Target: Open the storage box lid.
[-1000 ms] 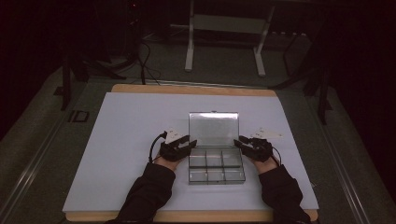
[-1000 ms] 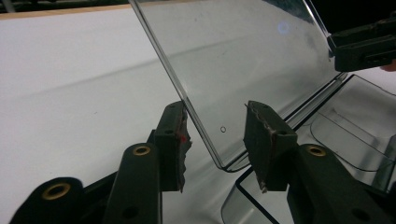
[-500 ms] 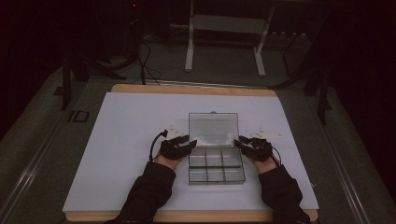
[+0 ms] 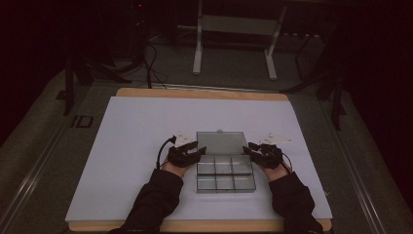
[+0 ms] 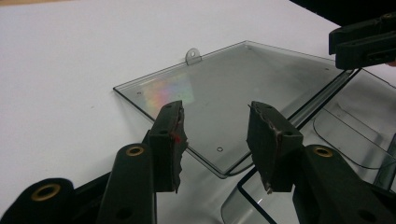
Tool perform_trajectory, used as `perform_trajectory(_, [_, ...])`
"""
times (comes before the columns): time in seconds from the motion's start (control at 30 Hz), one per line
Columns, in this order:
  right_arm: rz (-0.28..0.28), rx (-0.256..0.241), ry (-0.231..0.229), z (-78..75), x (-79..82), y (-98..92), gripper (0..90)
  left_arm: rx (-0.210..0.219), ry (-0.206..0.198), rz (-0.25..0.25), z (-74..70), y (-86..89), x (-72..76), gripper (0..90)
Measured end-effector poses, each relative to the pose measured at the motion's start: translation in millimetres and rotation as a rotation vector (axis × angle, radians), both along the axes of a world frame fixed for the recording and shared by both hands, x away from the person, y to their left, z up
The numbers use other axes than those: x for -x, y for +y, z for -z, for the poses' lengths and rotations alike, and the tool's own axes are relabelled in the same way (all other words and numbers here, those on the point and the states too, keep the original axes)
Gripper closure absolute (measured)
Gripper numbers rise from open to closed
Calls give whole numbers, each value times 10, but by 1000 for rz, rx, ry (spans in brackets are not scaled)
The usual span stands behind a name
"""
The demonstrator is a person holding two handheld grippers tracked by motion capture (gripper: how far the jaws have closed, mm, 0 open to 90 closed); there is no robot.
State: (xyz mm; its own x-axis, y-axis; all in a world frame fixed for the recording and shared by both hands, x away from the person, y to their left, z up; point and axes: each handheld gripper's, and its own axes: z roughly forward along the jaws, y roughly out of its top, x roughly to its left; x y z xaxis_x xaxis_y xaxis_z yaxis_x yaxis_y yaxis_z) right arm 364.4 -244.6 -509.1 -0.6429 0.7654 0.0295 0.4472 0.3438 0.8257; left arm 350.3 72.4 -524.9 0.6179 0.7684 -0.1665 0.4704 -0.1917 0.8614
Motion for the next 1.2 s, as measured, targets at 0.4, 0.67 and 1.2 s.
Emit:
perform_trajectory(0.4, [-34, -16, -6, -131, 16, -21, 507, 29, 7, 57, -139, -10, 46, 378])
perform_trajectory(0.67, [-54, -32, 20, -119, 33, -47, 276, 24, 19, 114, -151, -10, 58, 97])
perform_trajectory(1.2, [-103, 36, -5, -82, 148, -191, 196, -13, -3, 143, -175, 141, 245, 83])
